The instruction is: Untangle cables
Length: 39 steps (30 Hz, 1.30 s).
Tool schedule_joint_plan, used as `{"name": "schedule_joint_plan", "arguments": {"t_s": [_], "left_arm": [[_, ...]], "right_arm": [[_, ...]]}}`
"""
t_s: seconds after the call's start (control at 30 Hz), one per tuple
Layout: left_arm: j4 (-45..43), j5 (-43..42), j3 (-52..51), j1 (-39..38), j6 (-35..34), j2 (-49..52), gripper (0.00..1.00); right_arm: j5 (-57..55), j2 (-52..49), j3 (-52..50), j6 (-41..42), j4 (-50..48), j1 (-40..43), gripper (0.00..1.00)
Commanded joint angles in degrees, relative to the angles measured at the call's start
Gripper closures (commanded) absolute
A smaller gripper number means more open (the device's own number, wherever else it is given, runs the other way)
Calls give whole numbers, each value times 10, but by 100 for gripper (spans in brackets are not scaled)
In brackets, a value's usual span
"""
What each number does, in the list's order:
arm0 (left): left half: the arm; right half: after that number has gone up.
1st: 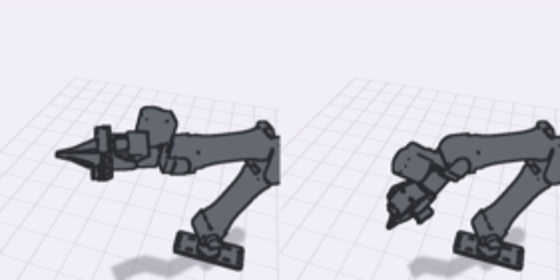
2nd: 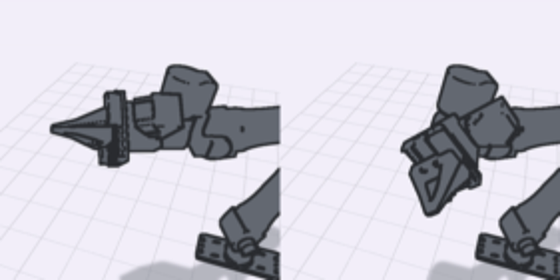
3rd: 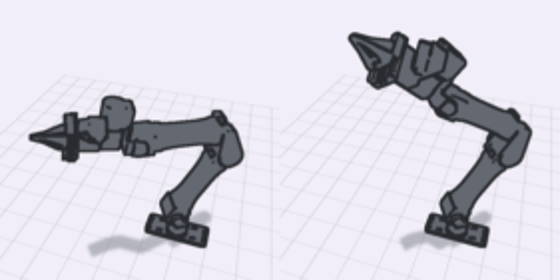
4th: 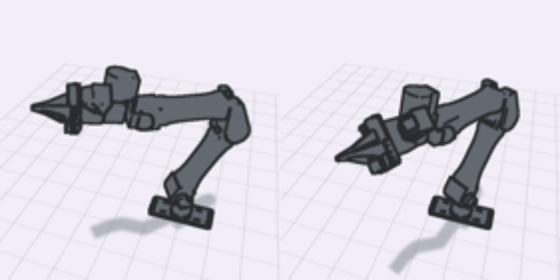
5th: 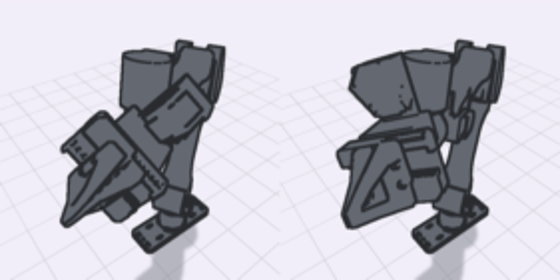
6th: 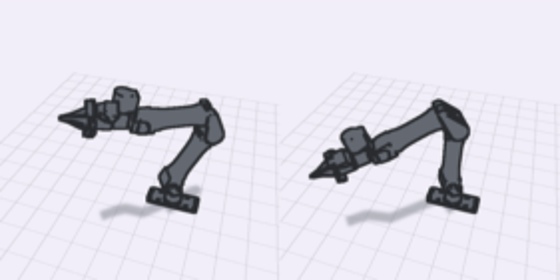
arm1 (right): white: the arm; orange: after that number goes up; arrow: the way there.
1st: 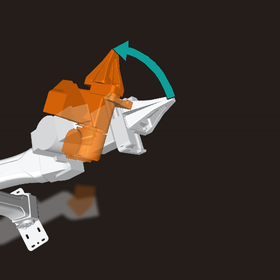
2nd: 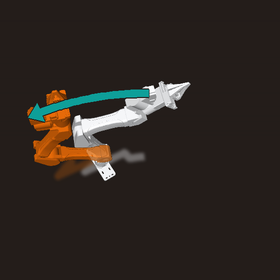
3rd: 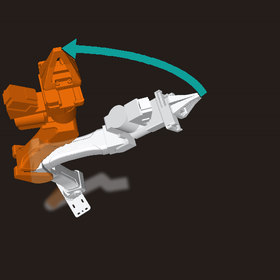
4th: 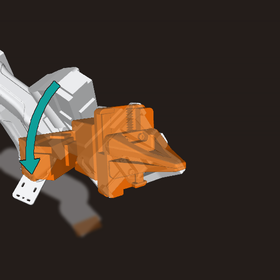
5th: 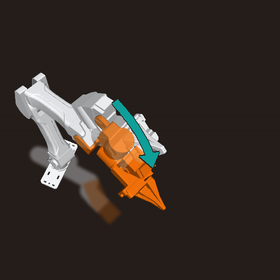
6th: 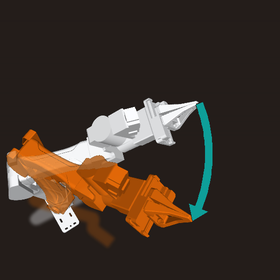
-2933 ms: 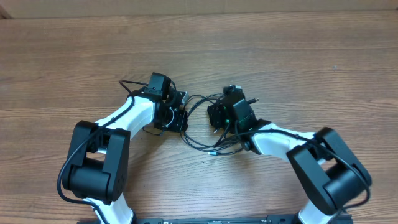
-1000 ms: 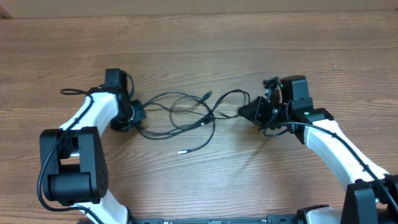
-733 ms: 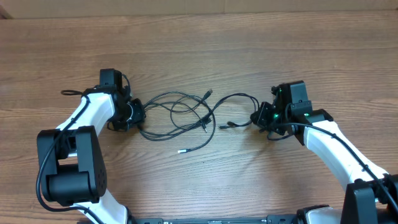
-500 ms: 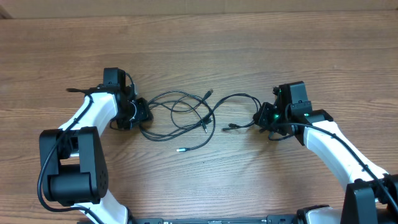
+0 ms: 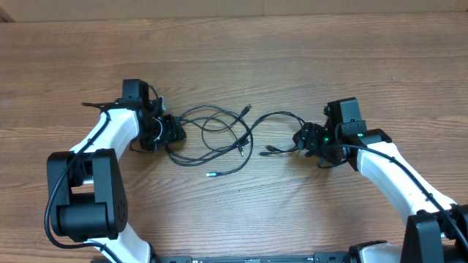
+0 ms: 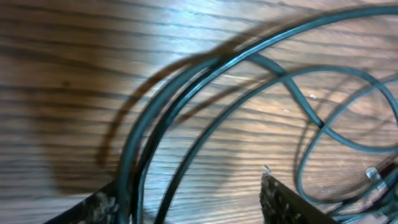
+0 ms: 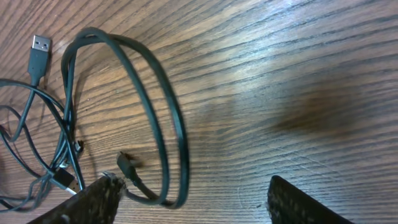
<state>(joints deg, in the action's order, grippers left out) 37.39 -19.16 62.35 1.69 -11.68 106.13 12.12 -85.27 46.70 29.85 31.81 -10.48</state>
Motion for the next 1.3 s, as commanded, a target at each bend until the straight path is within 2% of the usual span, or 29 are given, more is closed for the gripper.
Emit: {"name": "schedule_joint_plan", "arguments": {"t_s": [0.0, 0.13, 0.23, 0.53, 0.7, 0.8, 0.83, 0.97, 1.17, 1.2, 1.27], "left_arm": [[-2, -38, -26, -19, 38, 34, 32], [-3, -41, -26, -31, 40, 34, 30], [-4, -40, -26, -41, 43, 34, 29], [18, -48, -16, -47, 47, 14, 28], [31, -54, -16, -48, 48, -54, 26], [31, -66, -13, -52, 30, -109, 19], [36, -62, -9, -56, 24, -124, 13], [134, 16, 66, -81, 7, -144, 8], [200, 154, 142, -113, -54, -140, 9], [205, 166, 145, -115, -66, -140, 10], [206, 156, 146, -118, -75, -140, 19]], "right_arm": [[-10, 3, -3, -1, 3, 2, 23], [-47, 3, -3, -1, 18, 2, 23], [-79, 3, -3, 1, 33, 2, 32], [-95, 3, -11, 1, 46, 2, 31], [-96, 3, -14, 0, 55, 3, 27], [-95, 3, -14, 0, 56, 3, 21], [-95, 3, -14, 1, 56, 4, 18], [-62, 3, -14, -4, 56, 6, 11], [-11, 3, -14, -17, 54, 7, 1], [-6, 3, -14, -17, 55, 7, 0], [-2, 3, -14, -18, 57, 7, 0]]}}
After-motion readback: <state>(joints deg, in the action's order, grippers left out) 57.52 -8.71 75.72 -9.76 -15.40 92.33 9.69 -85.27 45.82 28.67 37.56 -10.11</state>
